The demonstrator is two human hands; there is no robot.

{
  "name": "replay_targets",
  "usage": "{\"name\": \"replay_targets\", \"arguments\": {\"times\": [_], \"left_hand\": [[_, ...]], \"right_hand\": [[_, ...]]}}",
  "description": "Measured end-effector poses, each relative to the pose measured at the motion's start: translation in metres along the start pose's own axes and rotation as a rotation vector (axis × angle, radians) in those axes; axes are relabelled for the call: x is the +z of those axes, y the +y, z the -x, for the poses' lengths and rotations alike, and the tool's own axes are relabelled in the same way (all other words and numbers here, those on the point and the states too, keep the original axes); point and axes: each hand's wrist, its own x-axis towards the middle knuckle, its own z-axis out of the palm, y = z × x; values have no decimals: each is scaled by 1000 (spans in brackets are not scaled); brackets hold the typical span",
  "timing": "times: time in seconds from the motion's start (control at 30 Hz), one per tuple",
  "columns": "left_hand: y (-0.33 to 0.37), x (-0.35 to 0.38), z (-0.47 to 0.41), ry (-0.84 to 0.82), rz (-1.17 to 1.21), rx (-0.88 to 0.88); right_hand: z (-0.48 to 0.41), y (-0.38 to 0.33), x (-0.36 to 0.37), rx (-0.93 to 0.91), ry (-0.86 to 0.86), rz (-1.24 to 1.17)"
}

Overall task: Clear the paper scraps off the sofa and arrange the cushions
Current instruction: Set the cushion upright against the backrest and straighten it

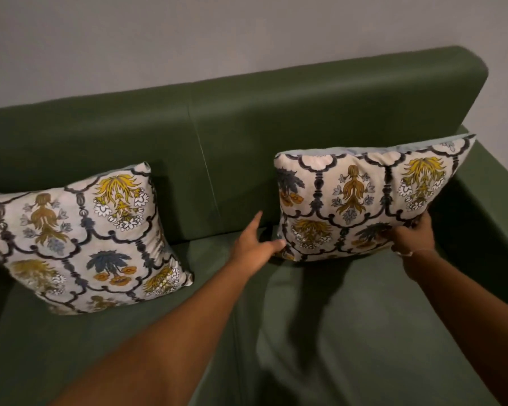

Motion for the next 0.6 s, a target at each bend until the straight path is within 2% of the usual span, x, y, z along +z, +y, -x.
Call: {"name": "replay_targets", "arguments": {"times": [0.13, 0.3, 0.6], "left_hand": [[30, 33, -11, -64, 88, 18], [41, 66, -16, 78, 271, -35], [27, 59, -13, 33, 166, -69]], "right_hand": [[-10, 2, -3, 10, -43, 48], [-29, -1, -8, -28, -106, 108], [-31, 10, -13, 22, -177, 167]]}}
